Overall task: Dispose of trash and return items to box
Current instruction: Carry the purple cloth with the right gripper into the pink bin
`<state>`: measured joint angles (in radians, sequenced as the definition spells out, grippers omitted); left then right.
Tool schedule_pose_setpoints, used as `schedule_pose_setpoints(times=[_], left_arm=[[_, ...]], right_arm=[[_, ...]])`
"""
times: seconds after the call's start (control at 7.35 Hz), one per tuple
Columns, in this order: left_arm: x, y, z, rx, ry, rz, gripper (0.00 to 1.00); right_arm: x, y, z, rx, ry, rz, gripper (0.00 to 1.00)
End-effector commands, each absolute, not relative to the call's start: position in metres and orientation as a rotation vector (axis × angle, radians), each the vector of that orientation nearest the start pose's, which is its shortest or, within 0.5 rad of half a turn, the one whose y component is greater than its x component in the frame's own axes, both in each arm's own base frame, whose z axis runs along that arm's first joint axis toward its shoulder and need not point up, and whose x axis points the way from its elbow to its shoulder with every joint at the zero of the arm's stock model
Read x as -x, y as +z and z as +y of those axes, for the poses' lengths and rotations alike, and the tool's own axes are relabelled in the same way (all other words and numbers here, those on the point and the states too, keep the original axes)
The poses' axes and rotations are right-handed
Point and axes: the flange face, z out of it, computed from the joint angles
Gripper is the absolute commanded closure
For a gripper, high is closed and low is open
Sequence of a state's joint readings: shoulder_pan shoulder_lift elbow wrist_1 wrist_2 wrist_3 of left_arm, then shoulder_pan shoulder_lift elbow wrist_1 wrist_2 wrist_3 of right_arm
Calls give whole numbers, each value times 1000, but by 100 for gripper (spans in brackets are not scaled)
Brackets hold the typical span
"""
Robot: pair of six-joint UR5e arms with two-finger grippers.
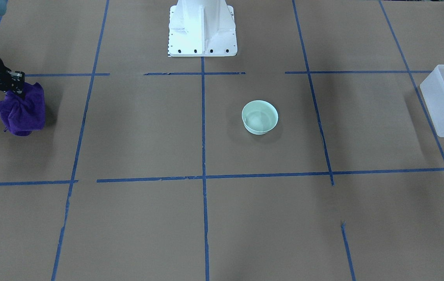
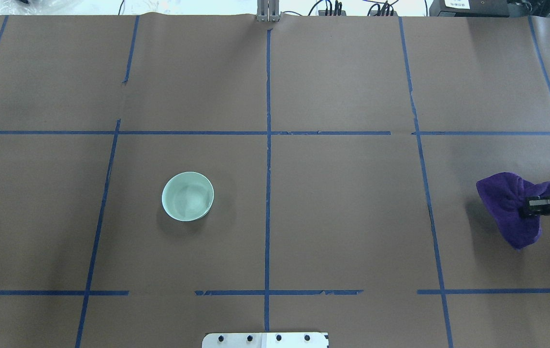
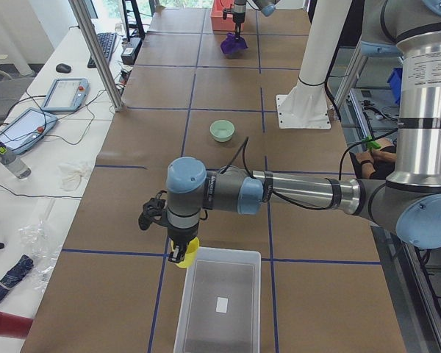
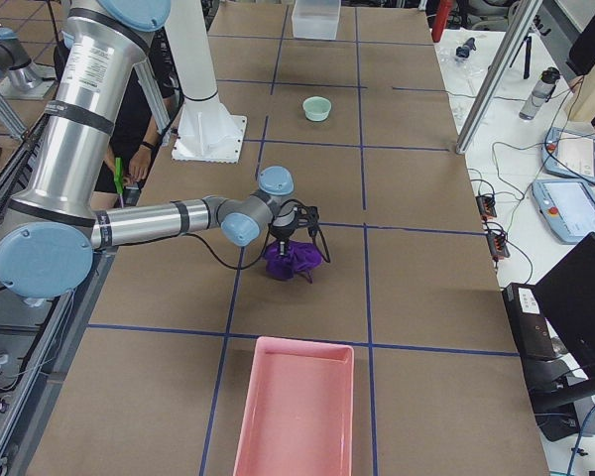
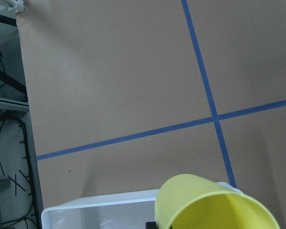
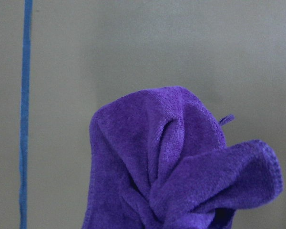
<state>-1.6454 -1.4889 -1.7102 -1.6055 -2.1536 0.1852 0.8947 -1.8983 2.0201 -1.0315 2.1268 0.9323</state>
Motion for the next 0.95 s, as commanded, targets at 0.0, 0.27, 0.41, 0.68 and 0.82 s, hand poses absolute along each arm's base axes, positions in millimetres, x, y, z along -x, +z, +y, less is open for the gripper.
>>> schedule_pose_setpoints(times=[0.0, 0.27, 0.41, 0.68, 0.82], left_arm=[[109, 675, -418, -126, 117, 583, 100], [89, 710, -401, -138, 150, 665, 100], [74, 720, -400, -124, 179, 694, 100], [48, 735, -394, -107, 231, 760, 100], [40, 748, -391, -104, 248, 782, 100]], right_arm=[[143, 482, -357, -90, 114, -840, 100], [97, 461, -364, -132, 80, -776, 100], [70, 454, -377, -126, 63, -756, 100], [30, 443, -398, -157, 31, -733, 100], [20, 445, -398, -167, 16, -747, 100]])
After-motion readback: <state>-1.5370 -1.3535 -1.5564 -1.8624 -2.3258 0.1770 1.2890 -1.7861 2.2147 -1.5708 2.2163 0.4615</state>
